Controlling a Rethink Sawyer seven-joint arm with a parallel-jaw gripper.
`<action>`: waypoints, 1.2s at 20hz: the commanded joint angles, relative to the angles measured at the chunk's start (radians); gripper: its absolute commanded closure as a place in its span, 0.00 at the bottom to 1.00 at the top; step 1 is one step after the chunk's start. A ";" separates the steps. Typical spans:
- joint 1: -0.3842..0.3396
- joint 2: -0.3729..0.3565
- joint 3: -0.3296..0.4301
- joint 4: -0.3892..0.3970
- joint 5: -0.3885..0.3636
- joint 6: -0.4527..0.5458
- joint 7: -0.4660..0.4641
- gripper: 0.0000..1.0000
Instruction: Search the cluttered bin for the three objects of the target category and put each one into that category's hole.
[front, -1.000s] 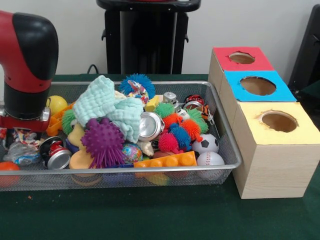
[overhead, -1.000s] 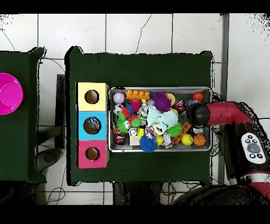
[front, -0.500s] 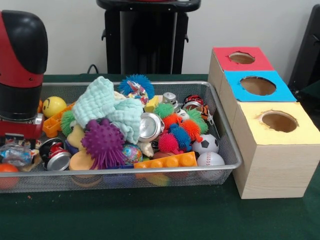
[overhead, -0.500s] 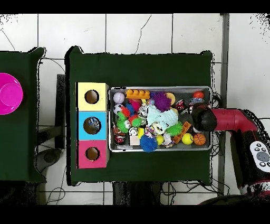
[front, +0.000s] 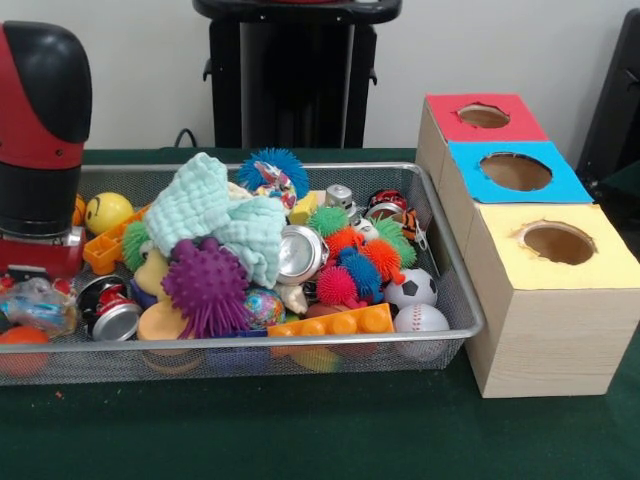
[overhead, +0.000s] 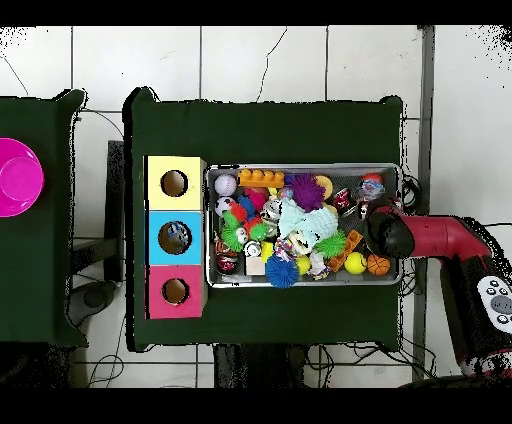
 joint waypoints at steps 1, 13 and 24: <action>0.010 0.043 0.094 -0.024 -0.018 -0.017 -0.151 1.00; 0.122 -0.099 0.052 0.031 0.158 0.340 -0.171 1.00; 0.219 -0.096 -0.007 -0.036 0.290 0.741 -0.143 1.00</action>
